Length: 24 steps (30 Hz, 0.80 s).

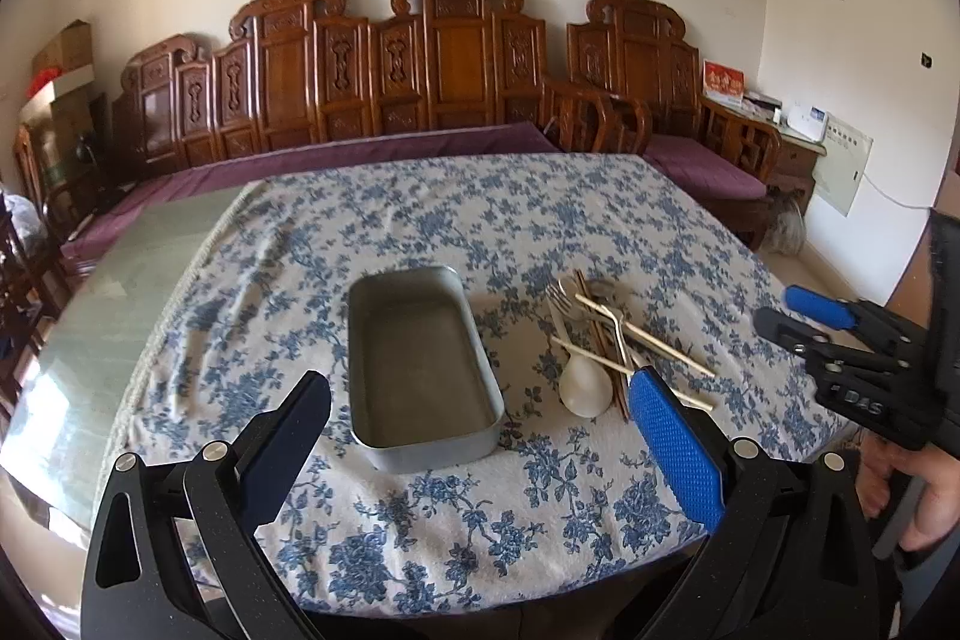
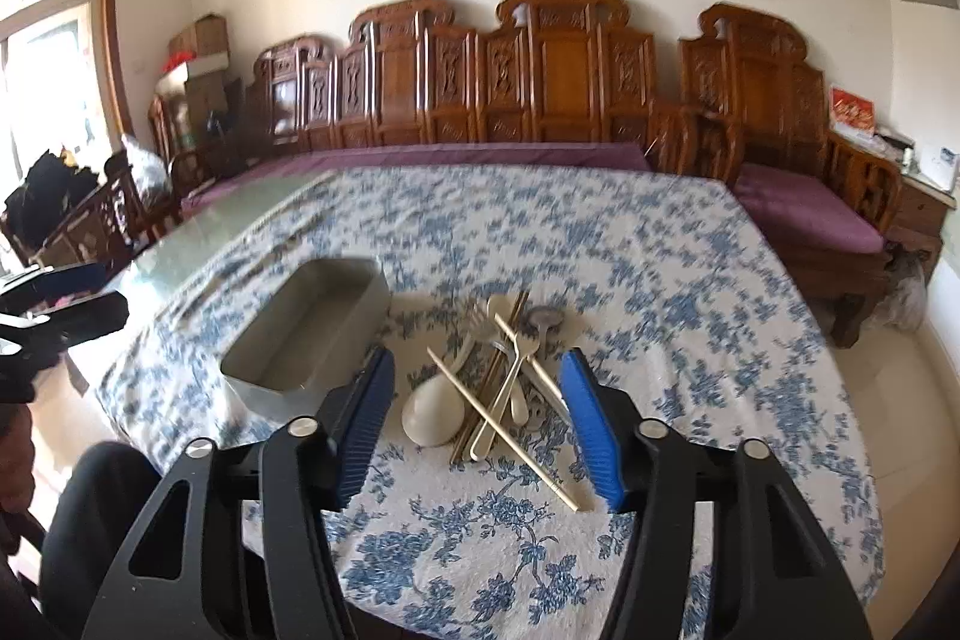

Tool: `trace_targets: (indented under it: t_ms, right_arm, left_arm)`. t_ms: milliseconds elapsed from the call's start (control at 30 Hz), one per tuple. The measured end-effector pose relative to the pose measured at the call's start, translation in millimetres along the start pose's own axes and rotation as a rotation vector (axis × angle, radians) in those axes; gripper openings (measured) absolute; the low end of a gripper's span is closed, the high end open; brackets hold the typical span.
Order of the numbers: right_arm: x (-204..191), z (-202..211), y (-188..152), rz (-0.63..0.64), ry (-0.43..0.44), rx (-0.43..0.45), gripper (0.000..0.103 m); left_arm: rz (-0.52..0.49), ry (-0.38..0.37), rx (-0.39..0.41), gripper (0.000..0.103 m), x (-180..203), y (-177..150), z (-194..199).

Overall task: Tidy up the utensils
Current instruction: 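Reach into the utensil pile and grasp a wooden chopstick with the right tool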

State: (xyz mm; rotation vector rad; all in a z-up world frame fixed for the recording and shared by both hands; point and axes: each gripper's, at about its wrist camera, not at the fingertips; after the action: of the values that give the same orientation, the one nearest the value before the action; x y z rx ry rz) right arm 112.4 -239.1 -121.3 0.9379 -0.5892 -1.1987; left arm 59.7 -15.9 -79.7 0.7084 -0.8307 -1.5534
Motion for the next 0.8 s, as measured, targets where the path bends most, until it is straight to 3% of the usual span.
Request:
trace_targets:
  t_ms: [67, 367, 533, 800]
  right_arm:
    - [2.8, -19.1, -3.4, 0.012, 0.008, -0.036, 0.050]
    - [16.1, -104.0, -29.0, 0.040, 0.058, -0.220, 0.037]
    - [18.0, -129.5, -49.9, 0.052, 0.073, -0.288, 0.033]
    - [27.4, -148.0, -70.9, 0.073, 0.051, -0.372, 0.019]
  left_arm:
    - [-0.002, -0.006, -0.012, 0.096, 0.4, -1.3, -8.8]
    - [-0.014, -0.047, -0.066, 0.095, 3.7, -4.4, -47.9]
    - [-0.012, -0.093, -0.105, 0.079, 5.6, -6.2, -67.2]
    - [-0.032, -0.110, -0.143, 0.075, 14.2, -11.4, -84.3]
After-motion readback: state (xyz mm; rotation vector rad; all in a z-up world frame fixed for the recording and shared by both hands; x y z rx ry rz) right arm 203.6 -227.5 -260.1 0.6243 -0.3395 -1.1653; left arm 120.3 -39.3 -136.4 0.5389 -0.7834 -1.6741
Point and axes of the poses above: each gripper's, at about its wrist camera, not at the fingertips, and z roughly against the way its jaws point, x to its right, y to its top, and after that the axes turned 4 degrees about x, right-handed
